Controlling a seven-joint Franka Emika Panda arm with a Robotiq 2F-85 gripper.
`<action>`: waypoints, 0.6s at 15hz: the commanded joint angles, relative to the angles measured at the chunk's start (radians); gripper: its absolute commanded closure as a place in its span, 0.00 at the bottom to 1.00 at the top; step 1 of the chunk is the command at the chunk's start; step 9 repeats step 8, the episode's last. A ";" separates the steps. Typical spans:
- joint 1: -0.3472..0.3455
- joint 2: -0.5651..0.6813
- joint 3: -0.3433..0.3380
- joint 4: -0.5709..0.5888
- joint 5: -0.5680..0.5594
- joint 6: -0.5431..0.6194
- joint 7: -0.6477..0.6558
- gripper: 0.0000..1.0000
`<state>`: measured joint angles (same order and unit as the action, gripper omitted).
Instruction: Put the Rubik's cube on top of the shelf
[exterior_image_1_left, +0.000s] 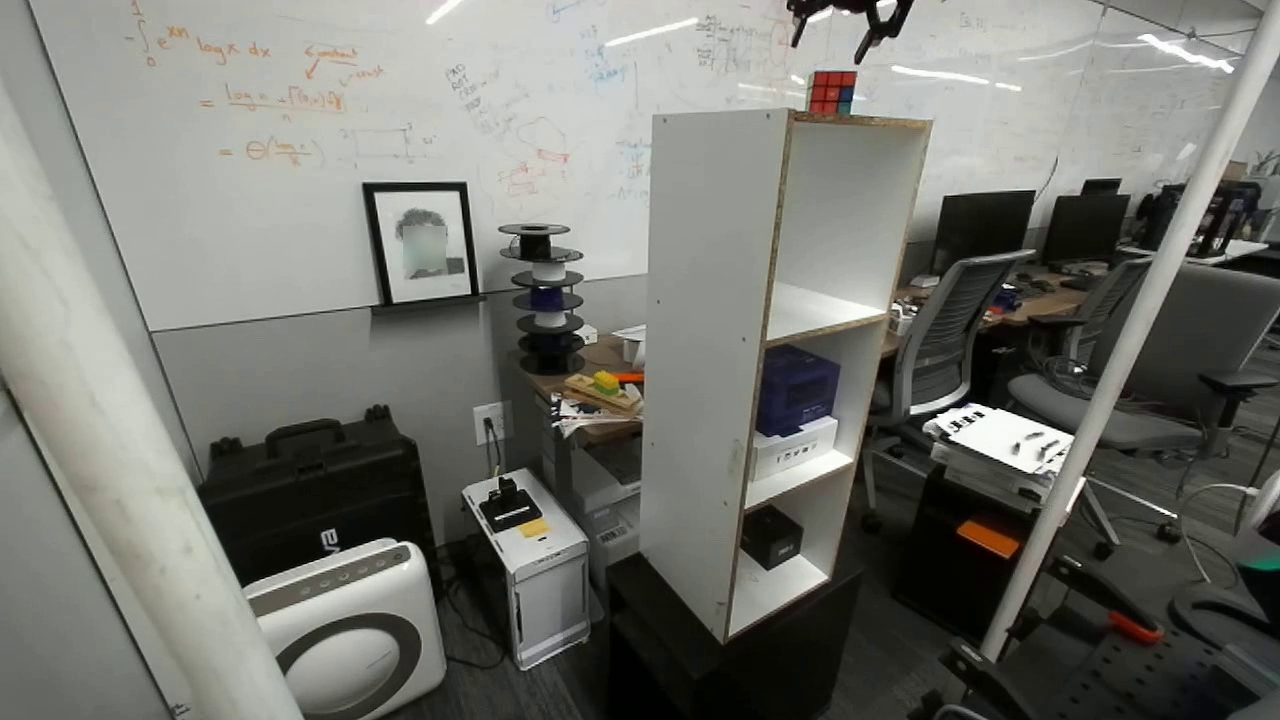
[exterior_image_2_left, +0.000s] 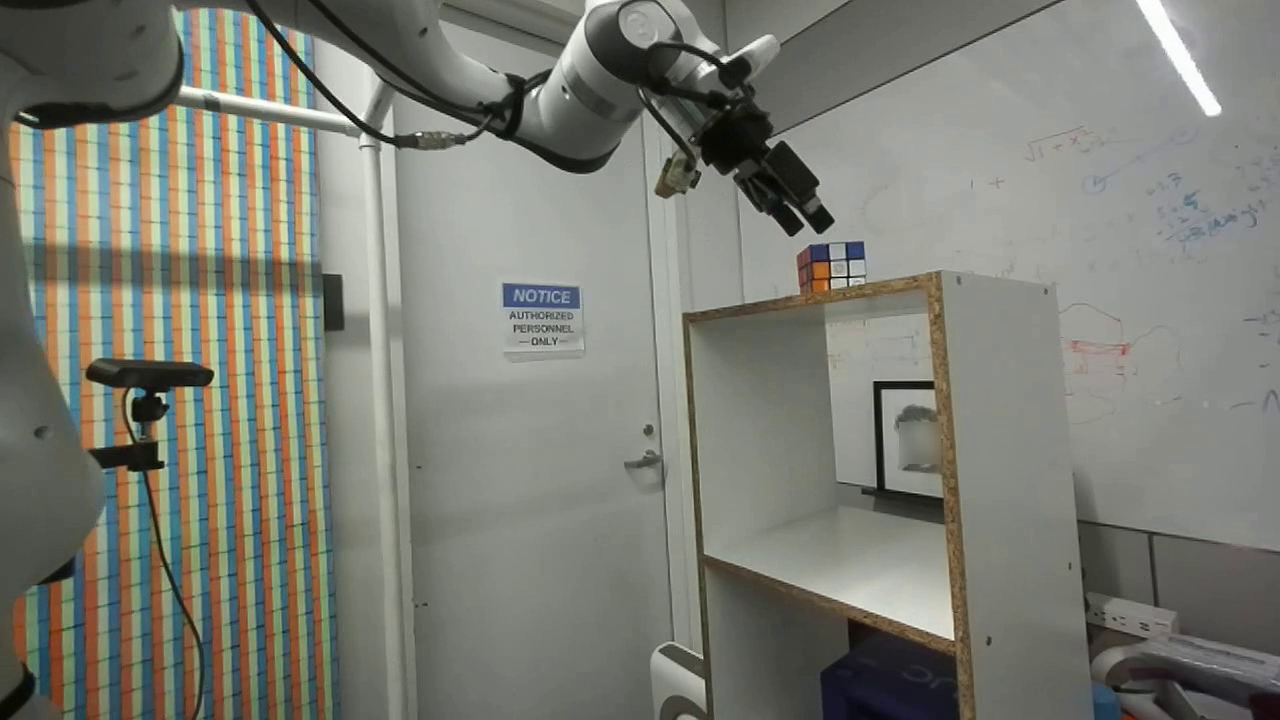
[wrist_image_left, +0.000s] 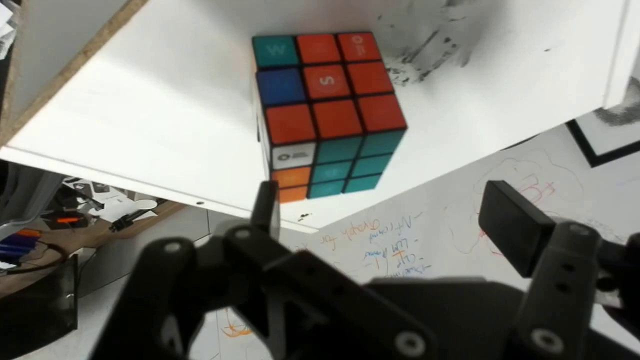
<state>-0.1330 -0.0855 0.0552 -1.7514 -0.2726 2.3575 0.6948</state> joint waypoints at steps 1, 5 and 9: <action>0.046 -0.137 -0.021 -0.071 0.115 -0.072 -0.048 0.00; 0.063 -0.253 -0.005 -0.178 0.188 -0.249 -0.068 0.00; 0.051 -0.234 0.004 -0.161 0.171 -0.300 -0.049 0.00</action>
